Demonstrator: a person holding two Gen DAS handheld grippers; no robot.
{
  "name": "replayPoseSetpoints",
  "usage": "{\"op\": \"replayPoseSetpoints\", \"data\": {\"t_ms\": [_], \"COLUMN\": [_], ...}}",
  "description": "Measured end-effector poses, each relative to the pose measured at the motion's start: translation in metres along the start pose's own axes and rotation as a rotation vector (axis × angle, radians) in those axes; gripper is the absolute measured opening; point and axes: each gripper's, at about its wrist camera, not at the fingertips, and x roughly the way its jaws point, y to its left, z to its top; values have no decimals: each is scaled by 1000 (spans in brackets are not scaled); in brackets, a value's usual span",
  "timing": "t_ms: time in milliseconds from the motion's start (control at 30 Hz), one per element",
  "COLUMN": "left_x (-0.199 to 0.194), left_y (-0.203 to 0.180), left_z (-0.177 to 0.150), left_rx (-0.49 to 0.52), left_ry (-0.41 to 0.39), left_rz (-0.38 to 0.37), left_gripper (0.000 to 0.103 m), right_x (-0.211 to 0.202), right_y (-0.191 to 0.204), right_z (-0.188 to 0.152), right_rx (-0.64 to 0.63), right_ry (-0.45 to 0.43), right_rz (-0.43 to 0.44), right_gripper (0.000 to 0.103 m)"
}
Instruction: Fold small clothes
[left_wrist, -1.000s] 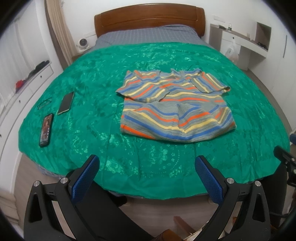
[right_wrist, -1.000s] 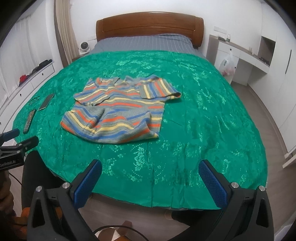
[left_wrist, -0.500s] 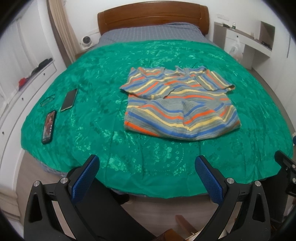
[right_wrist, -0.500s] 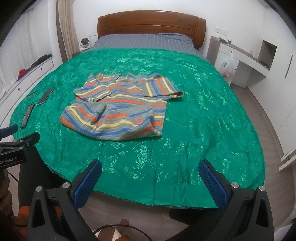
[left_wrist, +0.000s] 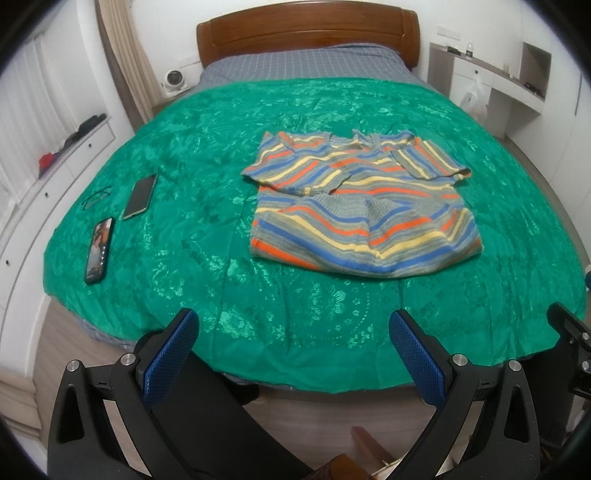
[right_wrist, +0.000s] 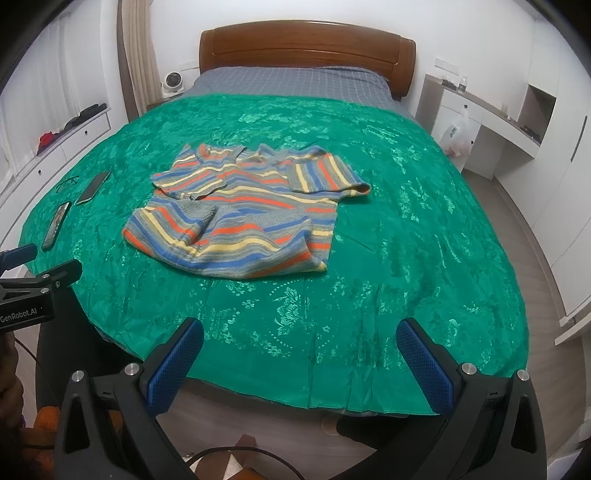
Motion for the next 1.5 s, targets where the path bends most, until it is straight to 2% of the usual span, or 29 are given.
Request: {"op": "replayPoseSetpoints", "data": {"t_ms": [633, 1500], "left_x": [0, 5], "left_y": [-2, 3], "left_z": [-1, -6], "left_rx": [-2, -6], "left_ry": [10, 35], "left_rz": [-2, -10], "left_gripper": [103, 103], "right_x": [-6, 0], "right_y": [18, 23], "right_z": [4, -2], "right_rx": [-70, -78], "right_ry": [-29, -19], "right_rz": [42, 58], "right_gripper": [103, 103]}}
